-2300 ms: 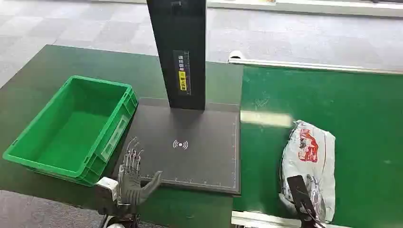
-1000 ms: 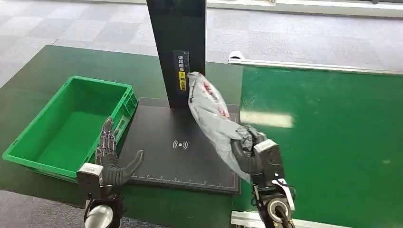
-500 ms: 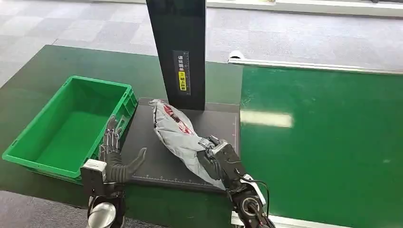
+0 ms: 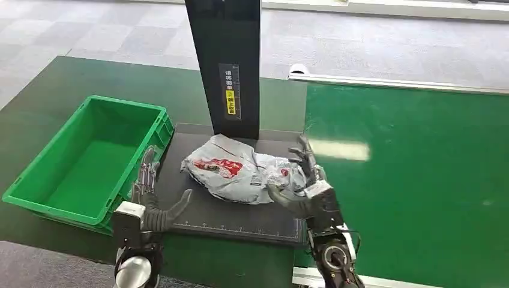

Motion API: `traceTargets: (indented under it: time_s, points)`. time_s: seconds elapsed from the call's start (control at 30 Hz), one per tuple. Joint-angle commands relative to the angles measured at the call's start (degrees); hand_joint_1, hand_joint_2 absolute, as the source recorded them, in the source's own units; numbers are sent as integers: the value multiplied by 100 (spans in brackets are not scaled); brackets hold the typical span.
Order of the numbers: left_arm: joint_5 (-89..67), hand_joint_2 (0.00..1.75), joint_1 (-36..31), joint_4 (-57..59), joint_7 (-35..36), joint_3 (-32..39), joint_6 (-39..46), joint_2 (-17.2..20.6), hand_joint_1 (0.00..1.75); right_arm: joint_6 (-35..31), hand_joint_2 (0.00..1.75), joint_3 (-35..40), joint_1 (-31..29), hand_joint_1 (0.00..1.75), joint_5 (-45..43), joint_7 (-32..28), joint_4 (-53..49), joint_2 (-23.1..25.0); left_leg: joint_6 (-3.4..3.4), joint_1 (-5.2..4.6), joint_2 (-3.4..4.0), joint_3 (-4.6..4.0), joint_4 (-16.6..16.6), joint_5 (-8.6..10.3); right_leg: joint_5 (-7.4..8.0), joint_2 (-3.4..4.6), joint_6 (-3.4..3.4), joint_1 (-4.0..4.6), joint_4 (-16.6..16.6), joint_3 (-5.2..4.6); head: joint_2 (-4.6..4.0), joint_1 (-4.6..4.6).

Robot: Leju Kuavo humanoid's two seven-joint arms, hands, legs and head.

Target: Moved the parcel from conveyor to table for the left to box.

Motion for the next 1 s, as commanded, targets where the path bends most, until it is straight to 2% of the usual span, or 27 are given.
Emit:
traceTargets:
  time_s: [0.03, 0.17, 0.33, 0.5, 0.63, 0.83, 0.93, 1.0]
  points:
    - [-124, 175, -432, 684, 42, -614, -266, 3, 0, -11, 175, -900, 458, 0, -447, -758, -1446, -246, 6, -2, -33, -6, -2, 9, 0, -32, 0, -1, -4, 5, 0, -2]
    - [-609, 175, -454, 772, 279, -1047, -562, 91, 0, 87, 175, -1206, 731, 0, -957, -1276, -1847, -149, 5, -2, -38, 2, -12, 11, 0, -37, 0, -2, -14, 15, 0, 0]
    - [-1324, 175, -500, 1068, 587, -1498, -763, 29, 0, 191, 175, -1447, 796, 0, -1172, -1426, -2152, 27, 5, -3, -17, 6, -9, 4, 0, -16, 1, -2, -10, 11, 0, -2]
    - [-2197, 175, -726, 1575, 756, -2034, -799, -95, 0, 119, 175, -1561, 979, 0, -1291, -1570, -2401, 93, 5, -2, -32, 2, -8, 7, -2, -32, 0, -2, -9, 13, 0, -2]
    - [-2260, 175, -793, 1714, 766, -2069, -751, -143, 0, 118, 175, -1560, 971, 0, -1301, -1581, -2365, 93, 3, -3, -11, 5, -6, 3, 0, -11, 0, -3, -6, 9, 0, -2]
    - [-3421, 175, -1646, 3589, 1165, -2861, -473, -551, 0, 72, 175, -1676, 966, 0, -1325, -1566, -2549, 302, 5, -2, -36, 7, -9, 10, 0, -35, 1, -2, -12, 16, 0, -2]
    - [-3464, 175, -1979, 4308, 1083, -2952, -366, -683, 0, 48, 175, -1721, 901, 0, -1268, -1507, -2587, 366, 4, -3, -17, 7, -3, 5, 1, -17, 2, -3, -4, 11, 0, -7]
    - [-3613, 175, -2173, 4893, 1171, -3064, -159, -840, 0, 32, 175, -1769, 870, 0, -1253, -1472, -2580, 414, 8, -3, -31, 8, -8, 10, 3, -32, 2, -2, -13, 19, 0, -4]
